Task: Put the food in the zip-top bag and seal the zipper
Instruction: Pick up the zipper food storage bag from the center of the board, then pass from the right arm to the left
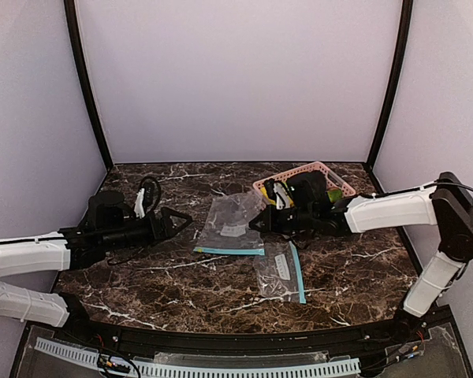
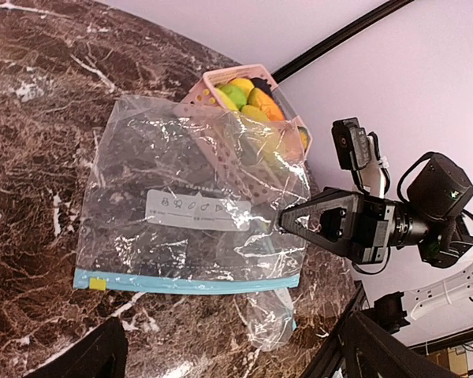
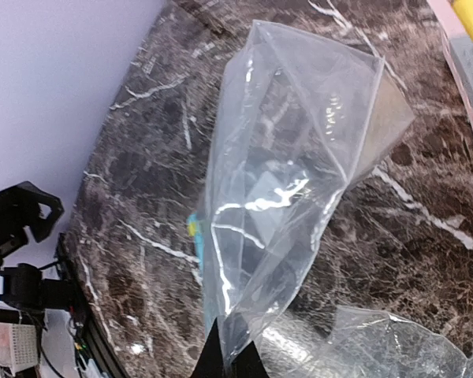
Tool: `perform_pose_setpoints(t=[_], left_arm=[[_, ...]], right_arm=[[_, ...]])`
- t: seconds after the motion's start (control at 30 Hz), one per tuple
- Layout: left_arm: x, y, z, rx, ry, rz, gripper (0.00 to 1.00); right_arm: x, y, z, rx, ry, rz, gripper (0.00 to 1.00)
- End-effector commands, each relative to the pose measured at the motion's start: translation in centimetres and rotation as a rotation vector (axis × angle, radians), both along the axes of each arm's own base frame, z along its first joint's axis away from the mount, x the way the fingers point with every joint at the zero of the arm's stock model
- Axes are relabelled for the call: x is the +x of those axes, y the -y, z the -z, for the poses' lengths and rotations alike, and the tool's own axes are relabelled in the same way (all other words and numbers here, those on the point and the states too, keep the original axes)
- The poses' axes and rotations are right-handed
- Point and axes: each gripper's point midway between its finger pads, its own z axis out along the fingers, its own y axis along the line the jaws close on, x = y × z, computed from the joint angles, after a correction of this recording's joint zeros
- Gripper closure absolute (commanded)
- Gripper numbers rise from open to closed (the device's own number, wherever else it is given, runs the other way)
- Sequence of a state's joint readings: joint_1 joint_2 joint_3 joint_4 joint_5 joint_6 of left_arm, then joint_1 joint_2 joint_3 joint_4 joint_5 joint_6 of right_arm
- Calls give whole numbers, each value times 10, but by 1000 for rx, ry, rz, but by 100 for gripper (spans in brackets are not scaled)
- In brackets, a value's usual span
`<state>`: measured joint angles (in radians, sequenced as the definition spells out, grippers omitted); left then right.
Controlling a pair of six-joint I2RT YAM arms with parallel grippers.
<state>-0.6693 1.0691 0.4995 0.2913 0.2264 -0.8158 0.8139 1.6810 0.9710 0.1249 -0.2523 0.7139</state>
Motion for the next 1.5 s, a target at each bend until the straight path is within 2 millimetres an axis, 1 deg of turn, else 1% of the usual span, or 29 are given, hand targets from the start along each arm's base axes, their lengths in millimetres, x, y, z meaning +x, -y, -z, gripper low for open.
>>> perform_pose_setpoints(t=[0.0, 0.03, 0.07, 0.17, 0.2, 0.23, 0.33, 0.37, 0.4, 0.43, 0.53, 0.6, 0.63, 0.73, 0.87, 1.0, 1.07, 1.1, 1.13, 1.17, 1.2, 1.23, 1.27, 1.3, 1.33, 1.4, 1.43, 1.47], left_arm=[[-2, 1, -33, -74, 82, 20, 4], [-3, 2, -37, -83, 87, 24, 4], [-3, 4, -45, -106, 97, 34, 3], [-3, 10, -60, -166, 112, 56, 4], [-4, 13, -71, -209, 126, 67, 4], [-3, 15, -75, -228, 130, 72, 4], [-3, 24, -99, -317, 155, 107, 3], [-2, 29, -102, -330, 155, 116, 3], [-3, 32, -112, -362, 171, 128, 3], [-2, 37, -115, -374, 167, 137, 3], [-1, 49, -127, -402, 190, 167, 3], [3, 57, -130, -411, 196, 177, 3], [5, 59, -138, -427, 213, 180, 3], [13, 67, -143, -437, 215, 179, 3], [21, 73, -152, -463, 228, 170, 3], [29, 74, -162, -481, 252, 149, 9], [33, 75, -165, -490, 257, 140, 17], [34, 75, -167, -496, 263, 136, 26], [35, 76, -166, -501, 258, 135, 30], [36, 77, -167, -507, 262, 133, 36], [37, 77, -168, -515, 261, 132, 39], [37, 77, -171, -526, 270, 133, 46], [37, 77, -172, -533, 270, 132, 50], [37, 77, -174, -541, 276, 133, 59], [38, 77, -175, -546, 279, 133, 63], [38, 77, -174, -546, 278, 133, 78], [38, 77, -174, -545, 277, 131, 82], [38, 77, -173, -542, 281, 127, 89]], right_arm=[[3, -4, -100, 283, 165, 15, 100], [1, -1, -114, 326, 192, 20, 100], [-1, 2, -129, 368, 220, 28, 100], [-7, 12, -164, 478, 292, 40, 100], [-10, 15, -173, 506, 311, 40, 100], [-13, 17, -182, 533, 333, 38, 100], [-21, 24, -209, 609, 396, 29, 100], [-24, 26, -216, 630, 416, 24, 100], [-27, 28, -224, 651, 436, 20, 100], [-30, 30, -230, 669, 455, 15, 100], [-38, 34, -243, 705, 492, 1, 100], [-42, 36, -250, 725, 508, -10, 100], [-45, 36, -253, 736, 515, -15, 100], [-53, 40, -260, 775, 537, -31, 100], [-60, 42, -268, 797, 550, -42, 100], [-64, 41, -269, 805, 548, -54, 100], [-67, 42, -269, 813, 548, -57, 100], [-67, 42, -268, 815, 545, -55, 100], [-68, 43, -268, 820, 543, -56, 100], [-68, 43, -268, 824, 543, -55, 100], [-68, 43, -267, 824, 541, -55, 100], [-68, 43, -266, 824, 539, -53, 100], [-68, 43, -265, 823, 537, -51, 100], [-68, 43, -264, 821, 533, -49, 100], [-67, 44, -262, 819, 531, -43, 100], [-67, 45, -260, 815, 528, -34, 100], [-66, 45, -258, 812, 525, -31, 100], [-65, 45, -255, 805, 519, -26, 100]])
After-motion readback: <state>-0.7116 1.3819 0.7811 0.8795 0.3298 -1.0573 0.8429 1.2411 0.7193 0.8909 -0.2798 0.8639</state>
